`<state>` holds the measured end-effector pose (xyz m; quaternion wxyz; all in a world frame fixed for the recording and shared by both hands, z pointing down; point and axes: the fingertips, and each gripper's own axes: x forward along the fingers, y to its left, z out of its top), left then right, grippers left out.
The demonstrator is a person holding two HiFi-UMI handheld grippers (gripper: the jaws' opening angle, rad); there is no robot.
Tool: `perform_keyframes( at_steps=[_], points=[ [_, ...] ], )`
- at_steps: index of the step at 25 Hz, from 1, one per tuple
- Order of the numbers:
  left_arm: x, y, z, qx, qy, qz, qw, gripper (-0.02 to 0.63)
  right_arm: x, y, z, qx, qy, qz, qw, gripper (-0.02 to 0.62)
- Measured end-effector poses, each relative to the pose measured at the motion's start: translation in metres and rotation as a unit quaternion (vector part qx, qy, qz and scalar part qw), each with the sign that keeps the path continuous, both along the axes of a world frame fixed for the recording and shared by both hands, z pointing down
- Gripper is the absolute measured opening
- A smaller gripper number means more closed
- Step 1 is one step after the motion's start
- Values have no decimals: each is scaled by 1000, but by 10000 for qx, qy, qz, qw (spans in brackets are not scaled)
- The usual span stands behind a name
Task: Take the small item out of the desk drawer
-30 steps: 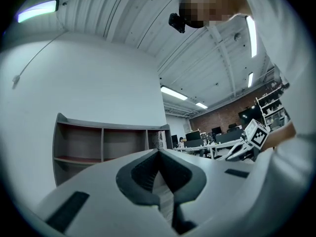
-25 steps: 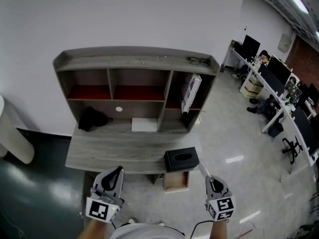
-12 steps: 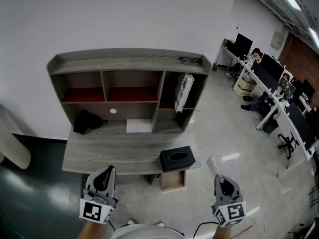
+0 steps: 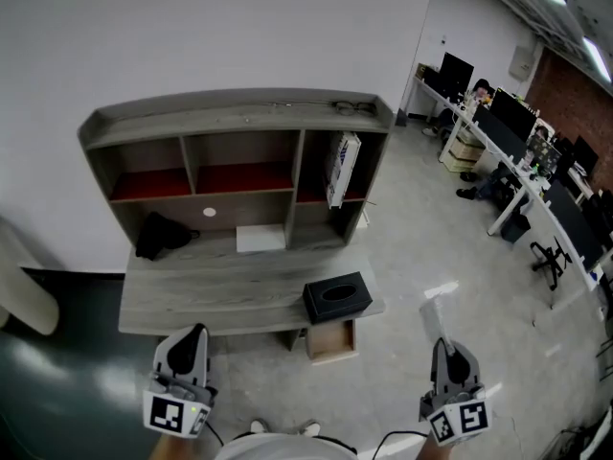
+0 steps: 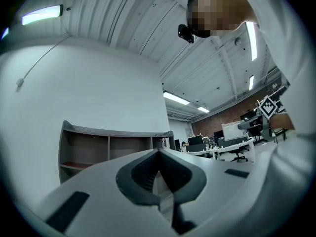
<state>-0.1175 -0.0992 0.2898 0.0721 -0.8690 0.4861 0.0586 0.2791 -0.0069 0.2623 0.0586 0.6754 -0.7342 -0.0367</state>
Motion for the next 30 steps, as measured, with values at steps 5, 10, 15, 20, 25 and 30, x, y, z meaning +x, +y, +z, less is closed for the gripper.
perform_keyframes(
  at_steps=[5,10,15,20,25,30],
  points=[
    [-14,9,0,-57,109,-130,9998,17,13,23,-4,127,-174,335,9992,29],
    [-30,19,12,-194,191,-344,9990,17,14,37,4,82,-318,448,9985,29],
    [-31,25,15,-245,214,-342,9989,17,9,42,7,88,-353,426,9984,29],
    [-38,29,11,-222,240,-398,9987,17,1,42,8,55,-344,370,9987,29],
    [-45,31,18,-335,361,-452,9978,17,-3,45,6,-1,-240,330,9992,29],
    [-43,33,20,-321,410,-355,9980,17,-10,49,7,-55,-93,307,9995,29]
  ],
)
